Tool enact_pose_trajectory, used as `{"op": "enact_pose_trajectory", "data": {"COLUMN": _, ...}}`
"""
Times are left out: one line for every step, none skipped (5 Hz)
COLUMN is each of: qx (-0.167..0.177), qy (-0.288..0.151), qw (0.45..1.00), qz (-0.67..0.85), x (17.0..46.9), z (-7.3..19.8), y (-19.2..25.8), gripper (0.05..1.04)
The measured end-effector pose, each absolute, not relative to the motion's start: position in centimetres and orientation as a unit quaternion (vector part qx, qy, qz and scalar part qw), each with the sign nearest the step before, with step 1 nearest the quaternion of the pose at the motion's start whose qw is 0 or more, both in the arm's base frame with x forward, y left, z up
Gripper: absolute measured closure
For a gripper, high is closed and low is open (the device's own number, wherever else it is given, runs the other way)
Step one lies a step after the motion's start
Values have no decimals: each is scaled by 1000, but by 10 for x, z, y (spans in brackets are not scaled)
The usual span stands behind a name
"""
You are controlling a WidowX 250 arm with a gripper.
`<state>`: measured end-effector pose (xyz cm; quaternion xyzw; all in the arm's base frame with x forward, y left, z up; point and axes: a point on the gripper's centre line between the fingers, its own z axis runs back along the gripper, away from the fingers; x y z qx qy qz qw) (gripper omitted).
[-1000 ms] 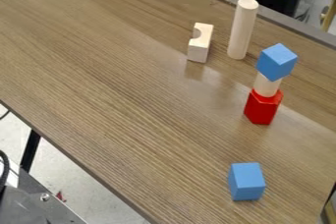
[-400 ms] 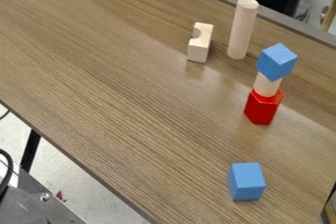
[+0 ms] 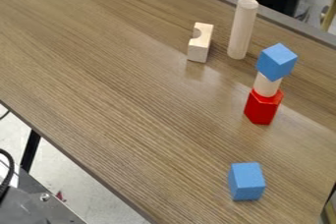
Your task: Put the cylindrical hole inside the cylinder
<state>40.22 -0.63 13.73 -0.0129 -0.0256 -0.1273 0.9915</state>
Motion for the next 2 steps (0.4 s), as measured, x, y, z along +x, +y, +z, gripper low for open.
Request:
{"op": "enact_pose_trajectory", "data": {"qx": -15, "qy": -29, "qw": 990, "qz": -139, "x": 405, "z": 137, "y": -14, "gripper": 326}}
{"op": "enact_pose_trajectory", "data": {"qx": -15, "qy": -20, "qw": 990, "qz": -141, "x": 406, "z": 130, "y": -14, "gripper": 326}}
